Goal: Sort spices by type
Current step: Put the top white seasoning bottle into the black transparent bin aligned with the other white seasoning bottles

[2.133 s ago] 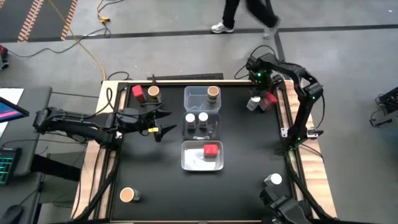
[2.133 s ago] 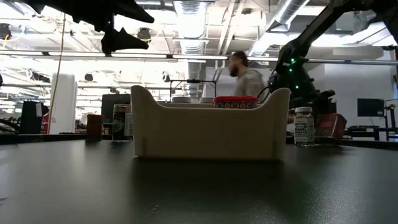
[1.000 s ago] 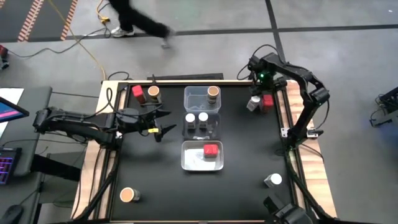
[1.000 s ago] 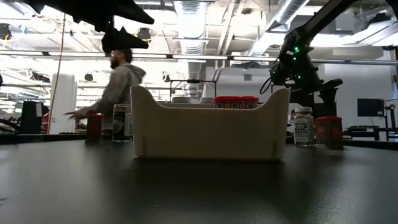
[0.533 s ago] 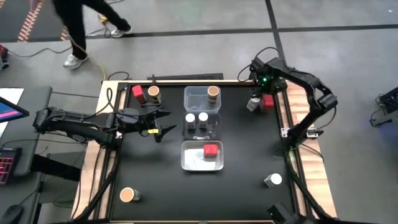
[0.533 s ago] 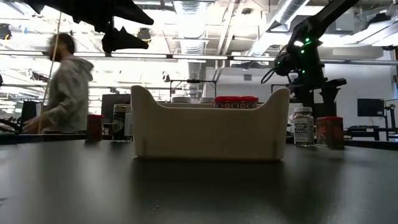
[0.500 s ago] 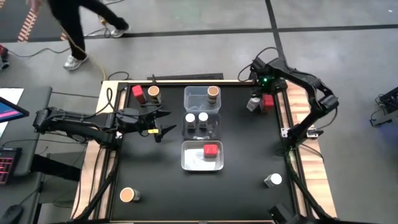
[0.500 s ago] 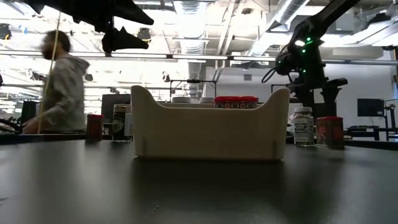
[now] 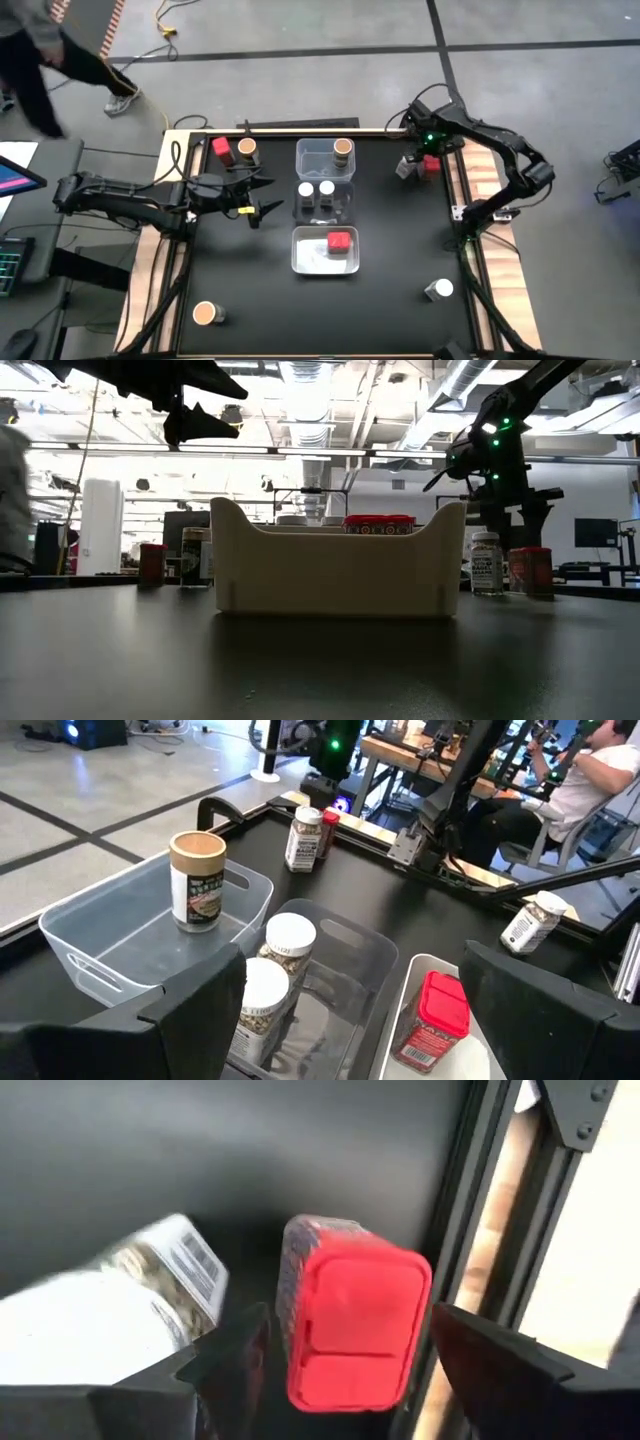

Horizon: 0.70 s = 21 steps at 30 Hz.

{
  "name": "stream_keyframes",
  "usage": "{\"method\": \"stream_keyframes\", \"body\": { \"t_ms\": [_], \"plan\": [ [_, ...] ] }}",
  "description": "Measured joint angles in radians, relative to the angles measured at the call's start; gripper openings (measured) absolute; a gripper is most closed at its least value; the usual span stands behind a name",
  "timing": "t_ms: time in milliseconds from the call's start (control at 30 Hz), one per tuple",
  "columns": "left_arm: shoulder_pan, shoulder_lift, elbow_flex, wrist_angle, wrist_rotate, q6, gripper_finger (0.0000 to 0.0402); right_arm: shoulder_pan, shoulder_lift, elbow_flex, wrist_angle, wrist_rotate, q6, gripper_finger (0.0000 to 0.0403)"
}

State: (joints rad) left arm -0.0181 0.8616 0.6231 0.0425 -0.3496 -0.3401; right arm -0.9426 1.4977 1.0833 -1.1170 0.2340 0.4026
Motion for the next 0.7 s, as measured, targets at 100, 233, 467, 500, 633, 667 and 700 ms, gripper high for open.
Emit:
{"method": "stream_keyframes", "body": {
  "t_ms": [100,233,467,500,633,667,700],
  "plan": [
    [0.000,0.000,0.000,0.000,0.000,0.000,0.0352,0.015,0.000,-0.011,0.006,0.010,-0.007,0.0311],
    [0.000,0.000,0.000,0.000,0.000,-0.001,0.0352,0.025,-0.033,-0.013,0.009,0.020,0.026,0.0311],
    [0.000,0.000,0.000,-0.001,-0.001,0.000,0.0352,0.046,-0.184,-0.011,0.123,0.021,0.022,0.0311],
    [0.000,0.000,0.000,-0.001,-0.001,0.000,0.0352,0.049,-0.202,-0.011,0.146,0.002,0.004,0.0311],
    [0.000,0.000,0.000,-0.002,-0.001,0.000,0.0352,0.053,-0.229,-0.010,0.228,-0.155,-0.117,0.0311],
    [0.000,0.000,0.000,-0.002,-0.001,0.000,0.0352,0.053,-0.226,-0.010,0.229,-0.186,-0.146,0.0311],
    [0.000,0.000,0.000,-0.002,-0.001,-0.001,0.0352,0.056,-0.220,-0.010,0.229,-0.202,-0.174,0.0311]
  ]
}}
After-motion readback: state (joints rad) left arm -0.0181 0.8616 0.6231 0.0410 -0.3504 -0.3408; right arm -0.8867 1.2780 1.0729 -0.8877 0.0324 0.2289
